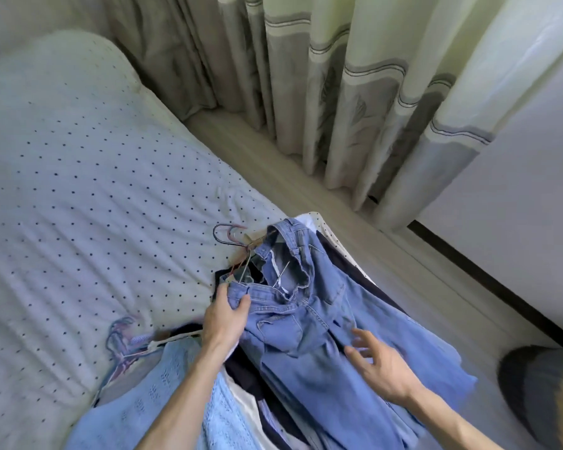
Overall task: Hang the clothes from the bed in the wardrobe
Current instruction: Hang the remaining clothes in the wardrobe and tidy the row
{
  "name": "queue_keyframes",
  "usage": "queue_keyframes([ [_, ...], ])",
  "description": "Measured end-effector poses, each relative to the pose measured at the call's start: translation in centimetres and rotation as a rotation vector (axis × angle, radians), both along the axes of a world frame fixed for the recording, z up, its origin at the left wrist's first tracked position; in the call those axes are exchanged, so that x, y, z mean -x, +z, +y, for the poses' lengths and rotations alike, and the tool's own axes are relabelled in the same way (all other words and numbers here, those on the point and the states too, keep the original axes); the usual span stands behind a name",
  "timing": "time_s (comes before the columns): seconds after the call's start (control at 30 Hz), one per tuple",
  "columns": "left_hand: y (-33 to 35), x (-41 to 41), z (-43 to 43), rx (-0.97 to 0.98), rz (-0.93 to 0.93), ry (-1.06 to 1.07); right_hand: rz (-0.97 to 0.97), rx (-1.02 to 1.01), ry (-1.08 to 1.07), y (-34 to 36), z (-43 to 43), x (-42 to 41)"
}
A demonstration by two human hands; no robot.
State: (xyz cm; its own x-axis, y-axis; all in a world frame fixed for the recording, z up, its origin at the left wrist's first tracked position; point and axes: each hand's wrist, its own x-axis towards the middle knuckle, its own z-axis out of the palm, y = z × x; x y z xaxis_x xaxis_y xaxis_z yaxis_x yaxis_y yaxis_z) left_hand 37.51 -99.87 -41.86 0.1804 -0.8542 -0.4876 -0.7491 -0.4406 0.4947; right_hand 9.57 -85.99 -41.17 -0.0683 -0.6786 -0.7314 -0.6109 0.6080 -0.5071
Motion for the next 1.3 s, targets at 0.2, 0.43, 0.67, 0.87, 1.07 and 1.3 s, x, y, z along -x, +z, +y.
queue_keyframes([
  [0.2,7.9,8.3,10.0,0.182,0.212,-0.191,-0.275,0.213,-0.367,8.5,2.6,-1.4],
  [0.43,13.6,17.5,19.1,0.247,0.317,-0.856,-0.482,0.436,-0.905,14.6,9.4,4.7],
  [0.67,19.5,26.1,29.0,0.273,0.367,-1.513,-0.581,0.774,-1.438,19.9,30.0,9.3],
  [0.87,23.8,30.0,40.8,0.201,0.524,-1.797,-0.26,1.084,-1.619,24.1,45.6,7.0],
  [1.07,26.1,30.0,52.5,-0.01,0.581,-2.027,-0.056,1.036,-1.645,26.3,56.2,6.0],
  [1.3,28.3,30.9,53.7,-0.015,0.34,-2.122,-0.304,0.877,-1.562,27.5,59.9,6.3],
])
